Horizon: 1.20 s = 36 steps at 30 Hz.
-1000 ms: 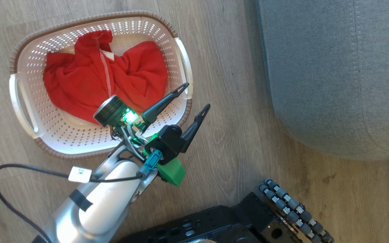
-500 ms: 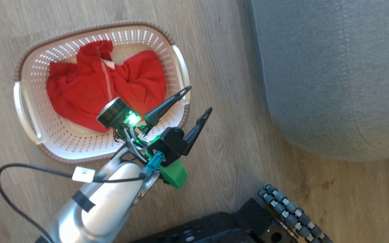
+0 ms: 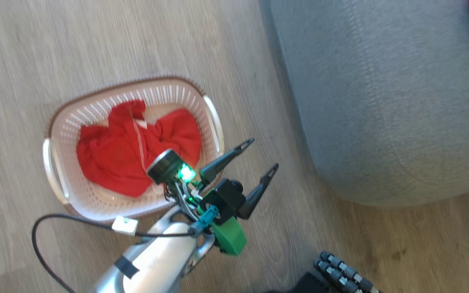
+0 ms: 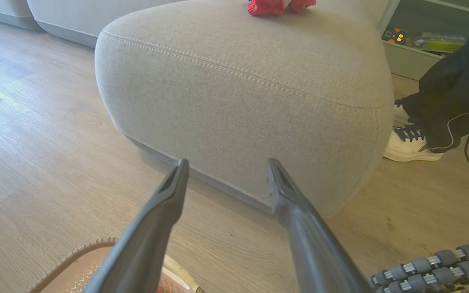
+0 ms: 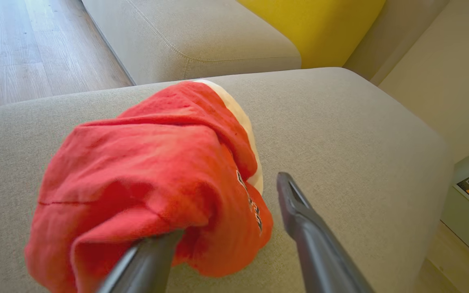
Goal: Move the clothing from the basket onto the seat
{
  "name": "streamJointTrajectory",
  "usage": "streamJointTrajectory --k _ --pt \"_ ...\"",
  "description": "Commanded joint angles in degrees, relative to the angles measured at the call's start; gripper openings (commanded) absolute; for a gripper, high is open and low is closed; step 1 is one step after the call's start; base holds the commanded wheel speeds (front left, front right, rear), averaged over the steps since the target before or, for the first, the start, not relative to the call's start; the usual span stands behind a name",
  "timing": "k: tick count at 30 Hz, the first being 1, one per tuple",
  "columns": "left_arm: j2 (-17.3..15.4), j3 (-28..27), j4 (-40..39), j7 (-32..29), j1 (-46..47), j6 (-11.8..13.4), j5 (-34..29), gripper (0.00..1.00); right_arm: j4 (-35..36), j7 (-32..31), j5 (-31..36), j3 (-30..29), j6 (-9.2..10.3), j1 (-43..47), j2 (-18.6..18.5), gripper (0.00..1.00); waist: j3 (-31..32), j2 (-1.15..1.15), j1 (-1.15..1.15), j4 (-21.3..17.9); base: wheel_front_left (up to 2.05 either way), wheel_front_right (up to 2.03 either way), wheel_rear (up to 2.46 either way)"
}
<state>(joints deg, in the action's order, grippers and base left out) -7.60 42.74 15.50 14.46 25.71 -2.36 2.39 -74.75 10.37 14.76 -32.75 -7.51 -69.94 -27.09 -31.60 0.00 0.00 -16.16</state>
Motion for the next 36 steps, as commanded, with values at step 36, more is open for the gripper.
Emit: streamJointTrajectory --k 36 --pt "4.71 -18.41 -10.47 0.54 -16.33 4.71 8.91 1.0 59.42 4.62 -35.63 28.93 0.02 31.63 2.53 1.0 28.89 0.0 0.0 8.1 0.0 0.0 0.0"
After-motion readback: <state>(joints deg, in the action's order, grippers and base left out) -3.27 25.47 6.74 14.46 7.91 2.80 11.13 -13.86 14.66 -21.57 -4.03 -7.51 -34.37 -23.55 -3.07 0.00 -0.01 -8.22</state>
